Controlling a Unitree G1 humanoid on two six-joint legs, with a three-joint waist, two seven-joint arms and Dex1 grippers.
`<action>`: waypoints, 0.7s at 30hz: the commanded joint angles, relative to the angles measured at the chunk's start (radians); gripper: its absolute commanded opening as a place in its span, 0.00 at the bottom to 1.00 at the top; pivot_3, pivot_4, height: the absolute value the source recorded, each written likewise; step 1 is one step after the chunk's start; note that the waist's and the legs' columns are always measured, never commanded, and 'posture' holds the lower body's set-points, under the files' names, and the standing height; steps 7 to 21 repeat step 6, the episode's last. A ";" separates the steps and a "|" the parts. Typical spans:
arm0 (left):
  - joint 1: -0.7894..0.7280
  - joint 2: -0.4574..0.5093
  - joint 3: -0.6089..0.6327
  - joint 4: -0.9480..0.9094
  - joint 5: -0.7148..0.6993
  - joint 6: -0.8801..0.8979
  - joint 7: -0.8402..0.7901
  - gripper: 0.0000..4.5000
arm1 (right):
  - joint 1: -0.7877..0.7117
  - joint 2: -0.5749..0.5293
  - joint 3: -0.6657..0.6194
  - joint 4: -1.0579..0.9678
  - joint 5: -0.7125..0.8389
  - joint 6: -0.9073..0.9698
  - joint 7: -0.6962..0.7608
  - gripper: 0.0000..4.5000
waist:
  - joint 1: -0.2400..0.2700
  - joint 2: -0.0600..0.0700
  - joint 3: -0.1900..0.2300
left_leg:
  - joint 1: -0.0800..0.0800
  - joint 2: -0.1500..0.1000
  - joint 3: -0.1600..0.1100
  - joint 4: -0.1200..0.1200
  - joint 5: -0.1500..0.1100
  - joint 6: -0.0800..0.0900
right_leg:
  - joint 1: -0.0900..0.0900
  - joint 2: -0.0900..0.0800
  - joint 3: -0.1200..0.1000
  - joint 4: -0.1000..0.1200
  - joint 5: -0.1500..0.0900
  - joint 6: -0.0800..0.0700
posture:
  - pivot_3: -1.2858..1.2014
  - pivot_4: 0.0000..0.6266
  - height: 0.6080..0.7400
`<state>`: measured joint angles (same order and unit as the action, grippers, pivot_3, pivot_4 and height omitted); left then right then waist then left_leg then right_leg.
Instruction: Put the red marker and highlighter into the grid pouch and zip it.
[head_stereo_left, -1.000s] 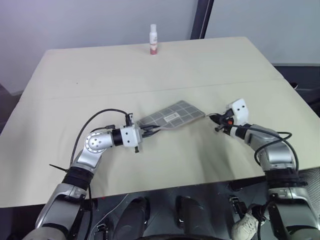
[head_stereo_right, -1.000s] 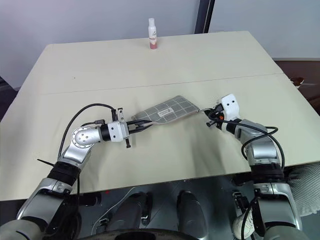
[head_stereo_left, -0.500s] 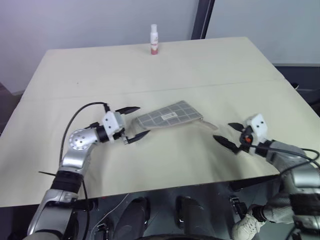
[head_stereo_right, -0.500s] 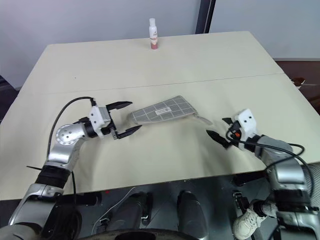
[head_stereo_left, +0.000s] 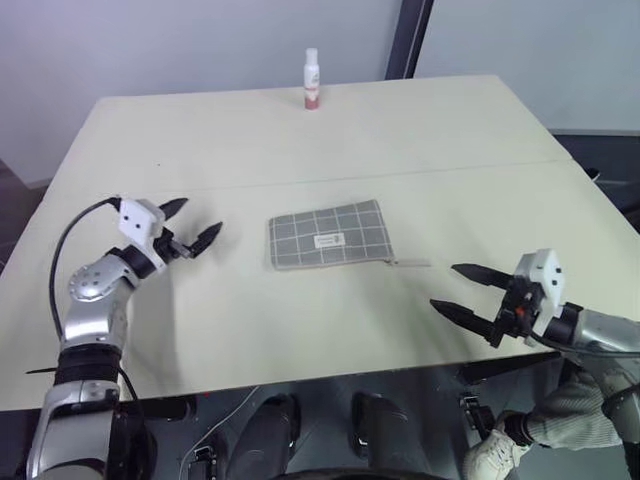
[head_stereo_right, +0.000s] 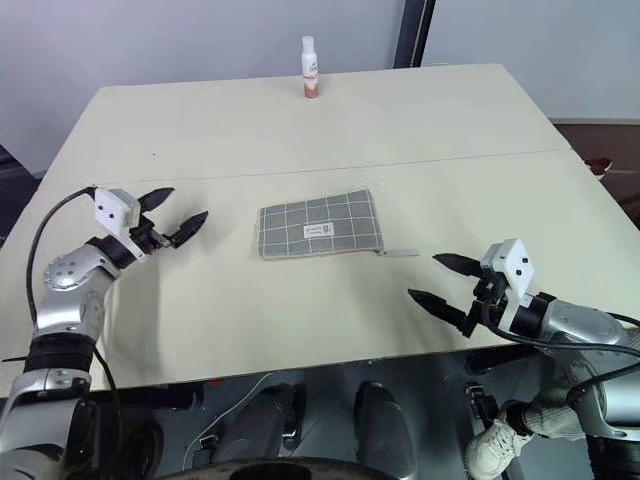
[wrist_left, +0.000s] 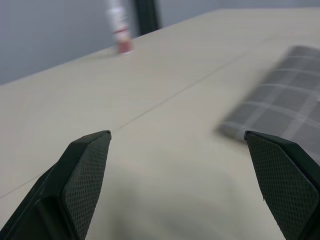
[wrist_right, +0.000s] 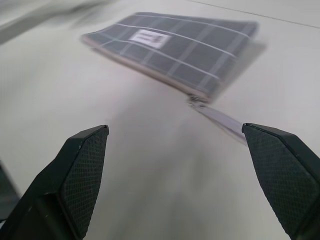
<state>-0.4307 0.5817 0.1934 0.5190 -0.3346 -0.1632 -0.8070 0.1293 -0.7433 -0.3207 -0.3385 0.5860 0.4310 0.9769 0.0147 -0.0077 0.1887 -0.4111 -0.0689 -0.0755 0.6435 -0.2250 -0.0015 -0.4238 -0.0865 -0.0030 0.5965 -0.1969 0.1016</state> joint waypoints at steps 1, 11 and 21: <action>-0.040 0.016 0.040 0.062 0.010 -0.032 0.022 1.00 | 0.014 0.000 -0.005 -0.052 0.038 -0.012 0.030 0.99 | 0.000 0.000 0.000 | 0.000 0.000 0.000 0.000 0.000 0.000 | 0.000 0.000 0.000 0.000 0.001 -0.001 | 0.52 0.24 1.00; -0.054 0.009 0.038 0.107 0.028 -0.046 0.027 1.00 | 0.019 0.008 0.033 -0.037 -0.008 -0.047 0.027 0.99 | 0.000 0.000 0.000 | 0.000 -0.001 0.000 0.000 -0.001 -0.001 | 0.000 -0.001 -0.001 0.000 0.001 -0.002 | 0.52 0.24 1.00; -0.054 0.009 0.038 0.107 0.028 -0.046 0.027 1.00 | 0.019 0.008 0.033 -0.037 -0.008 -0.047 0.027 0.99 | 0.000 0.000 0.000 | 0.000 -0.001 0.000 0.000 -0.001 -0.001 | 0.000 -0.001 -0.001 0.000 0.001 -0.002 | 0.52 0.24 1.00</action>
